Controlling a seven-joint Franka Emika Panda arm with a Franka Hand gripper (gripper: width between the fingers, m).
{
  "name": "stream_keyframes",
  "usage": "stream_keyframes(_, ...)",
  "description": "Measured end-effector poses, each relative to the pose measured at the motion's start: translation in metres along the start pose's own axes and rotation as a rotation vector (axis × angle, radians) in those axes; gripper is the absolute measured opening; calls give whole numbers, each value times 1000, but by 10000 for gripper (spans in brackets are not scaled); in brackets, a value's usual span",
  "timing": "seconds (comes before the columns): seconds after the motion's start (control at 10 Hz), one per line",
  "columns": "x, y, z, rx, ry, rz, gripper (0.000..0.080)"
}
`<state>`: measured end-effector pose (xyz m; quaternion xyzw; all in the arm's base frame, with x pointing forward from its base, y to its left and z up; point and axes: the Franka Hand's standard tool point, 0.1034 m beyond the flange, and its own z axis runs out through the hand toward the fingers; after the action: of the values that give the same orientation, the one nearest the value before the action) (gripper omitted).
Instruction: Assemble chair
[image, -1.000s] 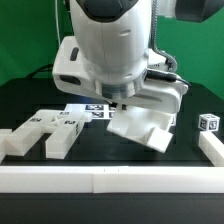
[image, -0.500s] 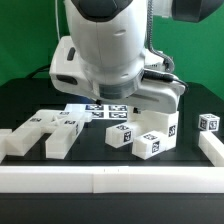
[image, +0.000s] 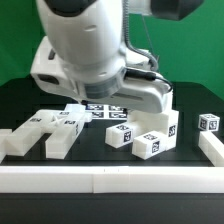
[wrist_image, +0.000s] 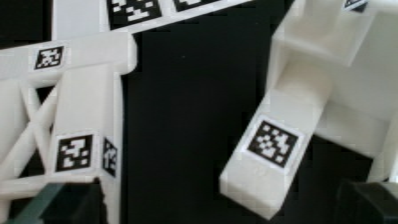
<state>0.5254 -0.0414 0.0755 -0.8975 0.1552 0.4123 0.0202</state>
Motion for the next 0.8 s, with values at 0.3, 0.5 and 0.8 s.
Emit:
stream_keyframes(0.3, -1, 16, -17, 13, 22, 6, 649)
stream_keyframes(0.5, 0, 15, -16, 13, 23, 8, 649)
stream_keyframes(0.8, 15, 6, -32, 32, 316, -43, 649)
